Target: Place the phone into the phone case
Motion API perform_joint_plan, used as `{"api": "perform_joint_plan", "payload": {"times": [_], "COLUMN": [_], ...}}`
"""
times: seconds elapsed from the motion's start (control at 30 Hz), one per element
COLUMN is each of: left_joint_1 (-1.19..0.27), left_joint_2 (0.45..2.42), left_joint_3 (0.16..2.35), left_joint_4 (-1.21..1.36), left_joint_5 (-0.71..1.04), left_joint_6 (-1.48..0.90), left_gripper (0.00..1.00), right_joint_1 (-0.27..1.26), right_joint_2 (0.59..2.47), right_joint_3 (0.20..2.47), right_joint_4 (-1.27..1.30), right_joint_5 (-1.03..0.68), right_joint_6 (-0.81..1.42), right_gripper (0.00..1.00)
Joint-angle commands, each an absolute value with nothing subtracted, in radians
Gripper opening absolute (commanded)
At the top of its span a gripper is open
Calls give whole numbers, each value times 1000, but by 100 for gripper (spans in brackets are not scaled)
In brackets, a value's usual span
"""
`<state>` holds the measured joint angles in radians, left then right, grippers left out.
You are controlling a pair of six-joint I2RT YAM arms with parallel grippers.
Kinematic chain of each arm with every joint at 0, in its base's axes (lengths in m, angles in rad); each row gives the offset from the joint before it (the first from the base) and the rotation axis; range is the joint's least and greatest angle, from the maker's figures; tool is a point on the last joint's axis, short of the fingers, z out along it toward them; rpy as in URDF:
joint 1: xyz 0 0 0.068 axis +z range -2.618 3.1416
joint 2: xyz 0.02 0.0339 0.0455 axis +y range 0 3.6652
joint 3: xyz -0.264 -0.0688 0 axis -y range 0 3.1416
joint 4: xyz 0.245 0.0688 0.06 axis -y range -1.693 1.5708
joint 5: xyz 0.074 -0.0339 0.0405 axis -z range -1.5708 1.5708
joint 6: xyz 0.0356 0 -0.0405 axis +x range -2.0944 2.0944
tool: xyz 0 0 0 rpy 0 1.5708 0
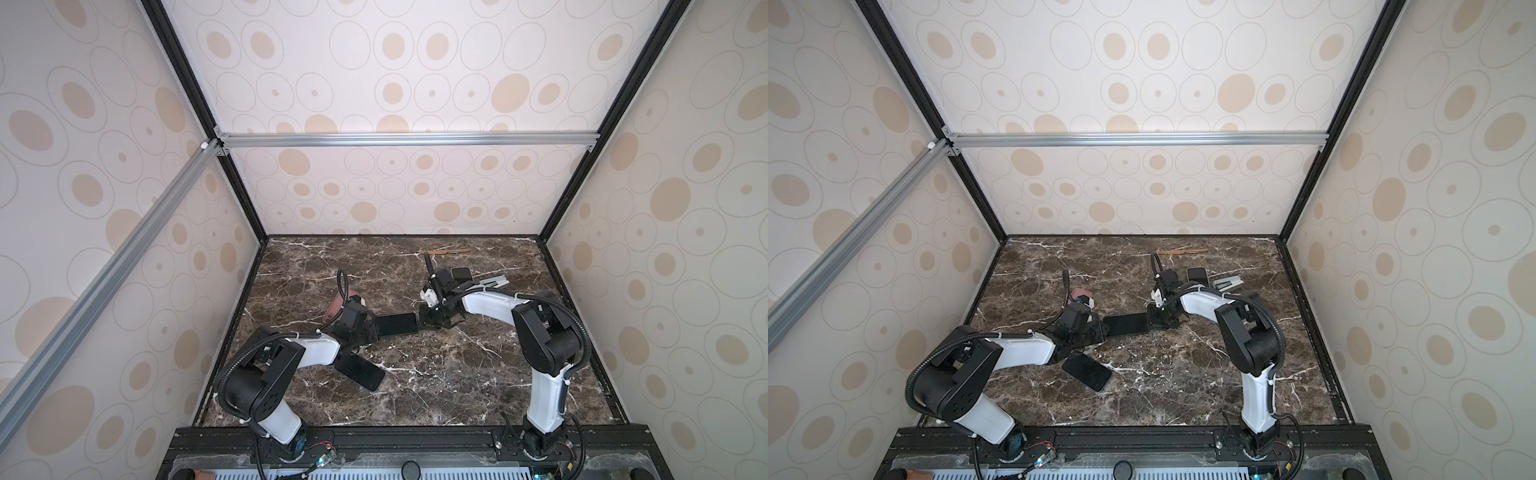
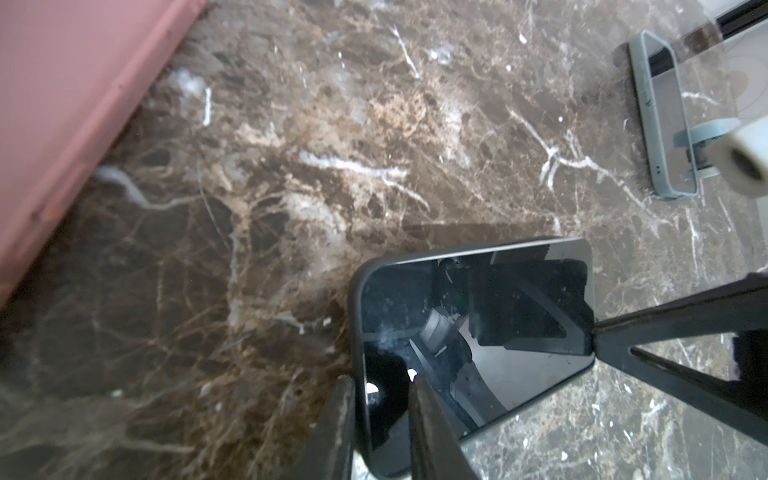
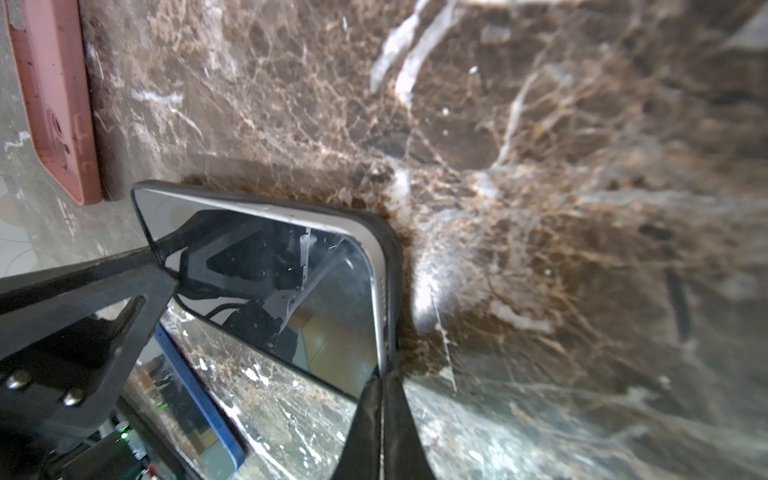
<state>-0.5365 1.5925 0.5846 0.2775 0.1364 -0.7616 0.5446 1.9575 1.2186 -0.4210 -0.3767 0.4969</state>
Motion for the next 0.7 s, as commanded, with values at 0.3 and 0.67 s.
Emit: {"api": "perform_joint_plan", "payload": {"times": [0.3, 0.67], "left_joint_1": [-506, -423], "left_joint_2": [1436, 1533], "left_joint_3": [672, 823], "left_joint_4": [78, 40], "left_joint_5": [65, 64], "left_joint_6": [-729, -581], "left_gripper": [30, 37], "right_joint_1": [600, 520], "right_joint_2": [1871, 2019], "right_joint_3": [1405, 1691], "right_joint_4": [-850, -846], "right_joint_5": [-150, -237], "right_joint_6": [396, 295], "right_gripper": [14, 26]}}
